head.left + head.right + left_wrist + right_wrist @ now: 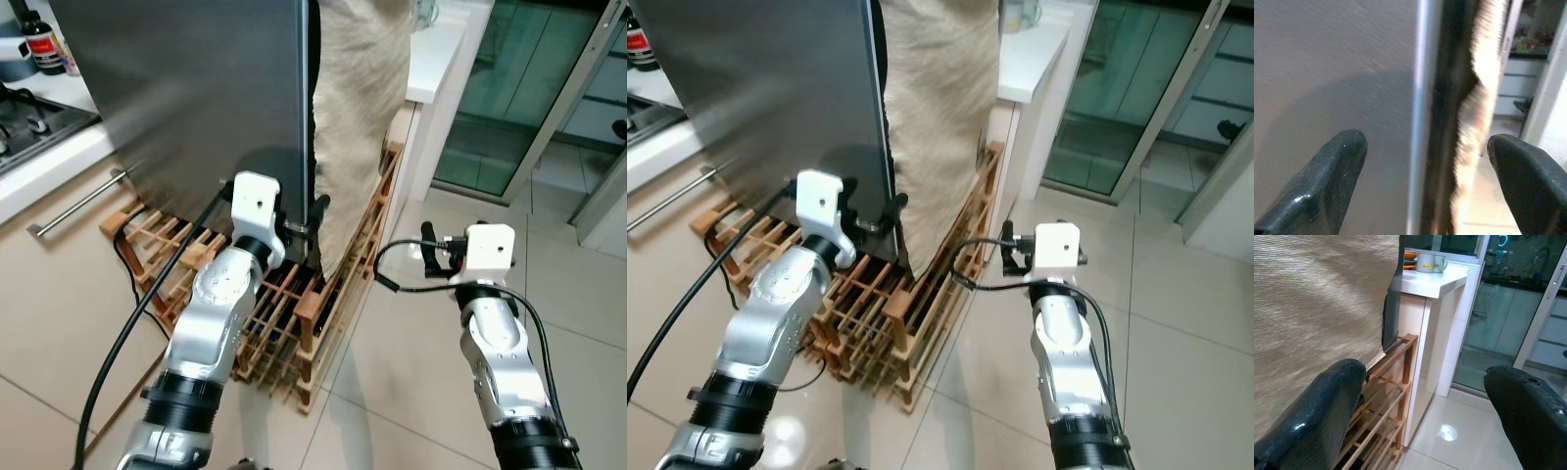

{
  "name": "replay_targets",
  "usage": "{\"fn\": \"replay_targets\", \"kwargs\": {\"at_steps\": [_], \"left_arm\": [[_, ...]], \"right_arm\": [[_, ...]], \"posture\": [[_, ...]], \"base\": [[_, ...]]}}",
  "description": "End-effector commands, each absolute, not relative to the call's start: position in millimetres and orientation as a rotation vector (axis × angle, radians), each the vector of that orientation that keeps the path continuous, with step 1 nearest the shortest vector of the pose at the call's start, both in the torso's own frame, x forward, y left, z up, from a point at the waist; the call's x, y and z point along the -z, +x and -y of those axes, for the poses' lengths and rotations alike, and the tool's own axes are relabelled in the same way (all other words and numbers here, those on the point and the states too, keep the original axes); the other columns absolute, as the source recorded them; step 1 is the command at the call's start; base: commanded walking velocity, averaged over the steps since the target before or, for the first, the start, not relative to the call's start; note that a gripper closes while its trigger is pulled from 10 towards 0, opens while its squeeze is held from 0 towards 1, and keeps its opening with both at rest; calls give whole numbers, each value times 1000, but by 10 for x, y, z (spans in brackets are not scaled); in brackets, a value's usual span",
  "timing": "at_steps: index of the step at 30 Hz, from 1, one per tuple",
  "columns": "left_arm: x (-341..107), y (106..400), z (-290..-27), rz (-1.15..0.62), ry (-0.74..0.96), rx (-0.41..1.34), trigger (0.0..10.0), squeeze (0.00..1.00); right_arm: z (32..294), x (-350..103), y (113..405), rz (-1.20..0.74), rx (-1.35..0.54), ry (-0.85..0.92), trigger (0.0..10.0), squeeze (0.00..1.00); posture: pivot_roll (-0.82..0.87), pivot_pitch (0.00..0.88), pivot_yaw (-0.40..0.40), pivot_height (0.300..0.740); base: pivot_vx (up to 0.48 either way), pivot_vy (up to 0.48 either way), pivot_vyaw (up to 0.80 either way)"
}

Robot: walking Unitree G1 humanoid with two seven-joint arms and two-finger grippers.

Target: Restocking fridge

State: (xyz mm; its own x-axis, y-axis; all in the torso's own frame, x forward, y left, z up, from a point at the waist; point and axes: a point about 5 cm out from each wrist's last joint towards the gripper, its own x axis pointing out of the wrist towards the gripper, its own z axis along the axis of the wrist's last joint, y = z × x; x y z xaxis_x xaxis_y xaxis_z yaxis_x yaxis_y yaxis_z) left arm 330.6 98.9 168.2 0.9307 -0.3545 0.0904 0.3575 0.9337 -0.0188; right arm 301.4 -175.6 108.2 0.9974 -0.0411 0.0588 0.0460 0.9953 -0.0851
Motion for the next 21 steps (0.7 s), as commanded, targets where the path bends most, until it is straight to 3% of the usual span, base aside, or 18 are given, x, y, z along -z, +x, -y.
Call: {"fn": "replay_targets", "kwargs": {"at_steps": [1,21], "left_arm": [[-1713,3338,-978,95,-78,378,10000,0],[-1930,3427,-642,163,-104,481,10000,0]], "right_arm": [[1799,-1103,3019,71,57,-86,10000,0],[1816,-1059,2997,55,63,-88,10000,0]], "posture": [[-101,0,6,740],[-123,0,1,740]], "base": [[0,0,0],[0,0,0]]}}
